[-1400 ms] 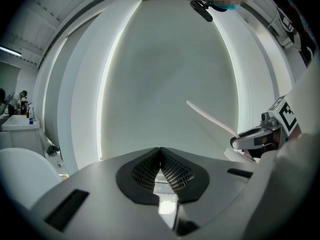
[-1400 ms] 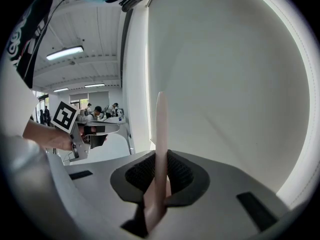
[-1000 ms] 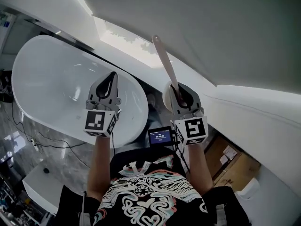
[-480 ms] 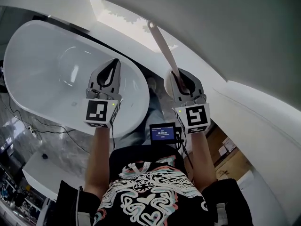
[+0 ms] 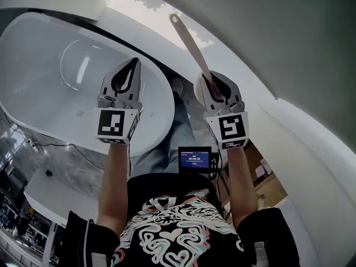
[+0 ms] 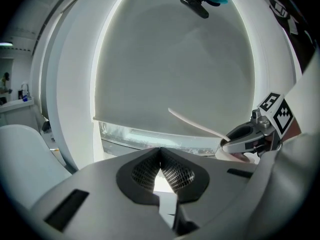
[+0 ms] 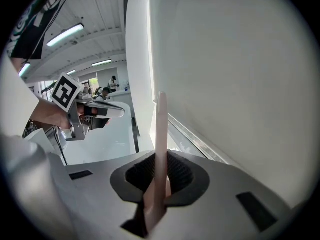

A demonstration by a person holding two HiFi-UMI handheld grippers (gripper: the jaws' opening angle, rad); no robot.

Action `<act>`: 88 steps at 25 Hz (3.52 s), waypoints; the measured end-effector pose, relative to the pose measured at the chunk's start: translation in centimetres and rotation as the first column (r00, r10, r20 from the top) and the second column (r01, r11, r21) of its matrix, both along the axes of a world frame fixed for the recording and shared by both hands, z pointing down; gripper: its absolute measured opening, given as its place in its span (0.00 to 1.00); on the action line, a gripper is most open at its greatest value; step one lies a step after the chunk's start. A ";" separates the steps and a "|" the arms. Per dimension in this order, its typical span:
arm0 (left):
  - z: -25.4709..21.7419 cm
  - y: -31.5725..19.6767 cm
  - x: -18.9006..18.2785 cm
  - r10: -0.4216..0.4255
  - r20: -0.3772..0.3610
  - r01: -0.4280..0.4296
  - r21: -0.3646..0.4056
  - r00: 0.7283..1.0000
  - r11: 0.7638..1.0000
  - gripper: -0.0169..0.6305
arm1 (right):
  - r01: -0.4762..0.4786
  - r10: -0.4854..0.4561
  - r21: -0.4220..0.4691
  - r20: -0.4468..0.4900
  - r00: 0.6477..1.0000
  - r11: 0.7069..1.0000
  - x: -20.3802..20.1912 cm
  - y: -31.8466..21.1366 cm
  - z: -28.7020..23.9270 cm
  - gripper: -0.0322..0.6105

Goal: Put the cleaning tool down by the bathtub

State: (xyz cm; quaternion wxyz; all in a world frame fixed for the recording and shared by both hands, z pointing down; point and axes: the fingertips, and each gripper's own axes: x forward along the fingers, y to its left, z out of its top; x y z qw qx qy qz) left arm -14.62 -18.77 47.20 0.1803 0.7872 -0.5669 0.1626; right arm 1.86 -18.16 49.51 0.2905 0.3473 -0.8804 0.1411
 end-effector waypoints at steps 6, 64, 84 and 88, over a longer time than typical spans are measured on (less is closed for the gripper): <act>3.7 -1.0 0.7 0.022 -0.014 -0.022 -0.042 1.000 0.999 0.05 | 0.014 -0.015 -0.041 -0.038 0.999 0.999 0.3 -0.7 3.7 0.16; 23.6 -0.9 3.8 -0.064 -0.007 0.062 -0.190 0.998 0.980 0.05 | 0.146 -0.203 -0.225 -0.259 0.944 0.963 3.8 -1.7 32.7 0.16; 23.1 0.2 2.5 -0.068 -0.008 0.065 -0.194 0.998 0.979 0.05 | 0.168 -0.271 -0.260 -0.437 0.858 0.951 3.3 -1.4 33.8 0.16; 22.9 0.3 2.5 -0.070 -0.014 0.066 -0.193 0.997 0.979 0.05 | 0.157 -0.262 -0.267 -0.421 0.868 0.951 3.2 -1.4 33.1 0.16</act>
